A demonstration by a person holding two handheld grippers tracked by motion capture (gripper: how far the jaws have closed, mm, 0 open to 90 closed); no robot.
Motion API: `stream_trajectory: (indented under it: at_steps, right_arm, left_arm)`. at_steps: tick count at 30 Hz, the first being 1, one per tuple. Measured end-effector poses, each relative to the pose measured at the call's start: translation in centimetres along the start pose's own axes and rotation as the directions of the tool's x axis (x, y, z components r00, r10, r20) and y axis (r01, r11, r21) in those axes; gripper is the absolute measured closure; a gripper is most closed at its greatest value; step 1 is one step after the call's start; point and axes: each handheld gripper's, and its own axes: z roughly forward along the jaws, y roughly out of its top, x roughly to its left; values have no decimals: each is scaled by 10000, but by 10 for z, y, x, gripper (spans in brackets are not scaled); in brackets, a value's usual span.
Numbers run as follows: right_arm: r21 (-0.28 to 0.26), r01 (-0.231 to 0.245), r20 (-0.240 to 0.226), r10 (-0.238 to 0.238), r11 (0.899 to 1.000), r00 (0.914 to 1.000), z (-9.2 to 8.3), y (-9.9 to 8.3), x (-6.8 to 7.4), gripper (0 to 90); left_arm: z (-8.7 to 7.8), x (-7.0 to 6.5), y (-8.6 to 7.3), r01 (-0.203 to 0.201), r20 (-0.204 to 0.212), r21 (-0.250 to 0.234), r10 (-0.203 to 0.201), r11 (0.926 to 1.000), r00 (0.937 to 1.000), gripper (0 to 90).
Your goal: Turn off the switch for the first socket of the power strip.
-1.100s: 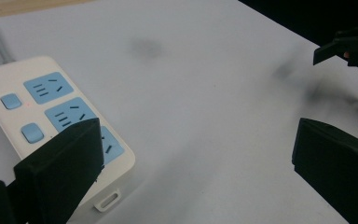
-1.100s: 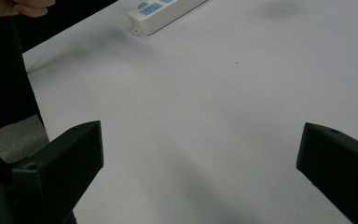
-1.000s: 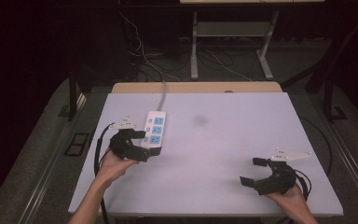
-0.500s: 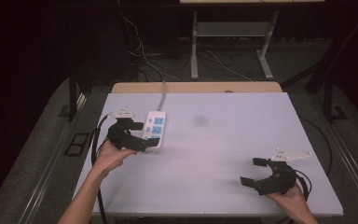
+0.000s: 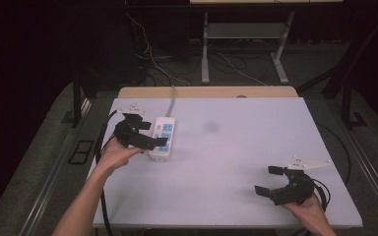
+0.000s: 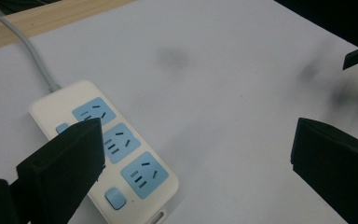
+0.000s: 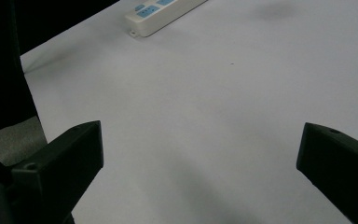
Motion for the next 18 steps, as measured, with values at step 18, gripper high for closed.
stream_trajectory:
  at_steps: [18]
  right_arm:
    - [7, 0, 35, 0, 10000, 10000, 0, 0, -1, 3]
  left_arm:
    - [10, 20, 17, -68, -349, 616, 89, 9981, 9994, 27]
